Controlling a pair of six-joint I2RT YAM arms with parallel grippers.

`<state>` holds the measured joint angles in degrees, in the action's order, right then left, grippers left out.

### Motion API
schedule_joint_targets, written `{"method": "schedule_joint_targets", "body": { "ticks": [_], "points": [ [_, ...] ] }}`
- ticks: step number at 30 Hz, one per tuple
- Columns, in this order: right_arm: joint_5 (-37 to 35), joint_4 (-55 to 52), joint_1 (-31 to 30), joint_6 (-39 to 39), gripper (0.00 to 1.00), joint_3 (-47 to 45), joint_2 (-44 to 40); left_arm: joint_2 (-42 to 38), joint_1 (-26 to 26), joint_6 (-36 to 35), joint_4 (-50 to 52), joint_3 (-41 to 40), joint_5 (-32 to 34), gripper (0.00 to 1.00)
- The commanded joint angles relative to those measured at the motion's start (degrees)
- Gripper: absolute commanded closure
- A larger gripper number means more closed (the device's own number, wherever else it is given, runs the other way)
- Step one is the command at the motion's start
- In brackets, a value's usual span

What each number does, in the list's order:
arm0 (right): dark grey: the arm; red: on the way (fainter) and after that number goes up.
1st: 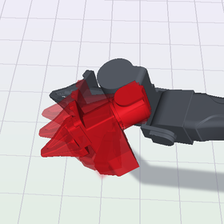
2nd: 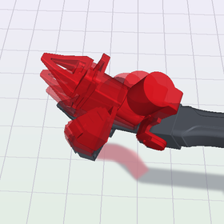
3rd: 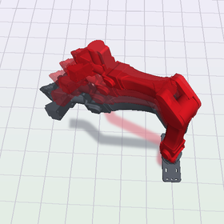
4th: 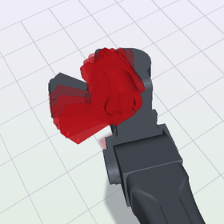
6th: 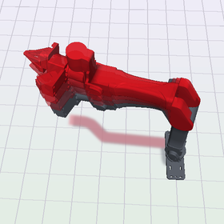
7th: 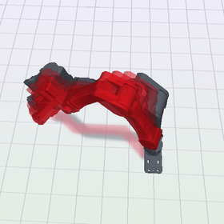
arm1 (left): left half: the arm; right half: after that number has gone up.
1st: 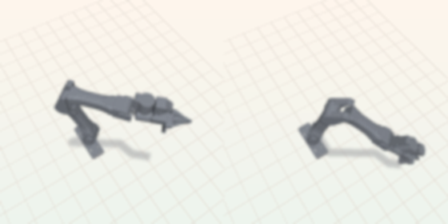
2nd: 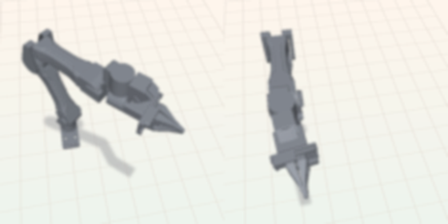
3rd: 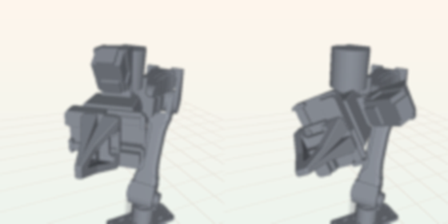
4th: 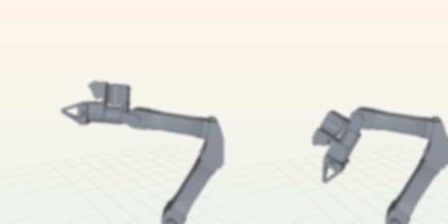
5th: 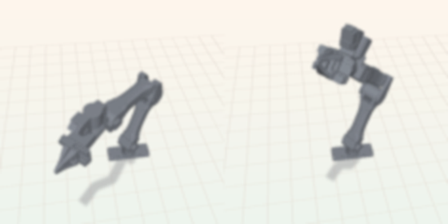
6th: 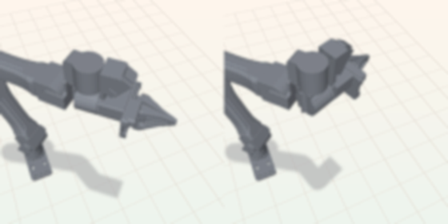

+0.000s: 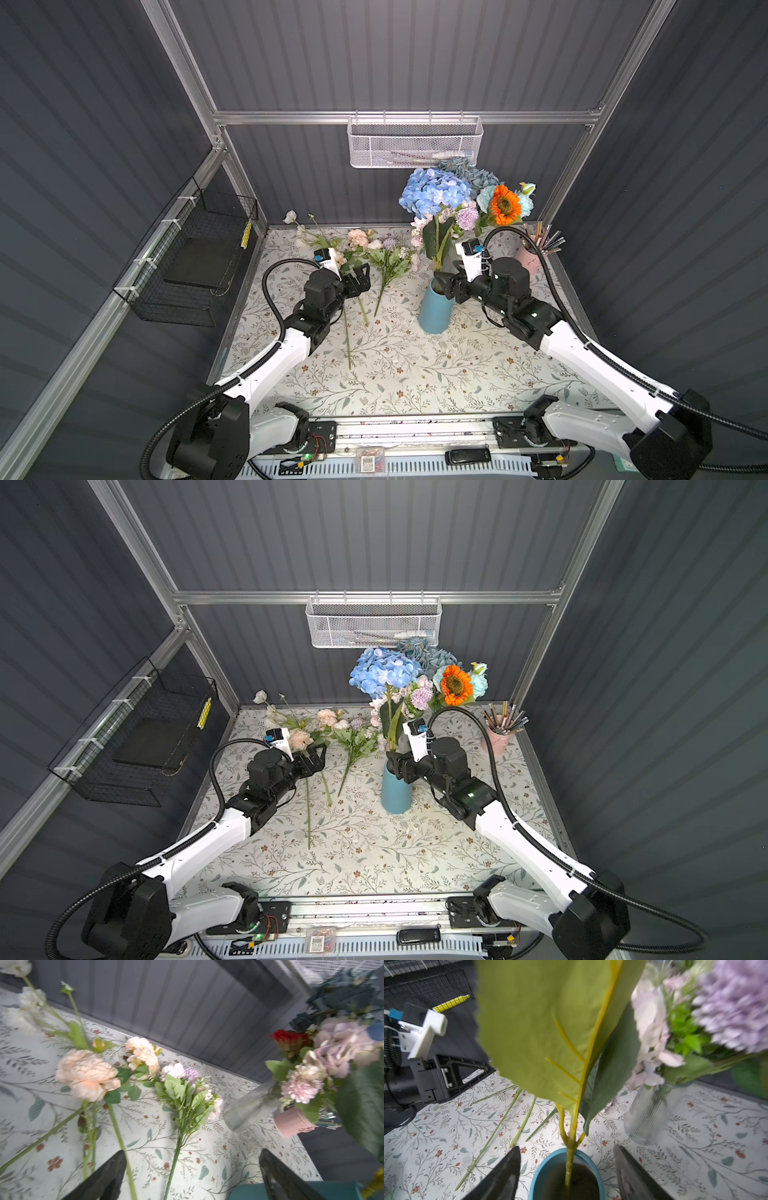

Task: Arrange flowers in a vase
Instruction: Place the flower in the vase, then pick up the flower from the flowers.

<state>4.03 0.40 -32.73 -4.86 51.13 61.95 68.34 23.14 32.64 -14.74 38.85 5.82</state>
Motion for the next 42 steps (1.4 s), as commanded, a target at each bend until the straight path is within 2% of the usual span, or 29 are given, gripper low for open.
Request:
{"method": "schedule_joint_targets", "body": {
  "ticks": [1, 6, 8, 9, 12, 19, 28, 34, 36, 42],
  "points": [
    [-2.84, 1.22, -0.10, 0.38, 0.21, -1.57, -3.15, -0.38, -0.72, 0.93, 9.24, -1.24, 4.19, 0.00],
    [-7.32, 3.78, 0.00, 0.56, 0.10, -3.21, -6.06, 2.01, -0.90, -0.81, 14.47, -1.31, 4.71, 0.03],
    [-9.26, 5.01, 0.13, 0.43, 0.02, -3.87, -6.62, 3.38, -0.90, -1.21, 16.39, -1.15, 4.88, 0.06],
    [-9.93, 5.99, 0.27, 0.34, 0.01, -4.38, -6.83, 4.13, -0.90, -1.46, 17.36, -0.98, 5.01, 0.10],
    [-10.06, 7.81, 0.81, -0.22, 0.01, -5.26, -6.86, 5.51, -0.90, -1.98, 18.78, -1.37, 6.33, 0.23],
    [-9.86, 7.85, 1.19, -0.85, 0.01, -4.99, -5.77, 10.49, -0.90, -1.62, 18.10, -2.37, 6.53, 0.42],
    [-11.77, 8.65, 1.24, -1.02, 0.01, -5.74, -7.02, 17.07, -0.90, -0.34, 14.81, -3.27, 3.90, 0.57],
    [-12.25, 8.80, 1.18, -0.93, 0.01, -5.87, -7.17, 19.11, -0.90, -0.36, 13.69, -2.99, 2.67, 0.92],
    [-12.35, 8.76, 1.18, -0.89, 0.01, -5.96, -7.26, 19.12, -0.90, -0.27, 13.63, -2.90, 2.44, 1.00],
    [-12.42, 8.85, 1.23, -1.03, 0.01, -6.22, -7.63, 17.81, -0.90, -0.11, 13.41, -2.97, 1.91, 1.00]
  ]
}}
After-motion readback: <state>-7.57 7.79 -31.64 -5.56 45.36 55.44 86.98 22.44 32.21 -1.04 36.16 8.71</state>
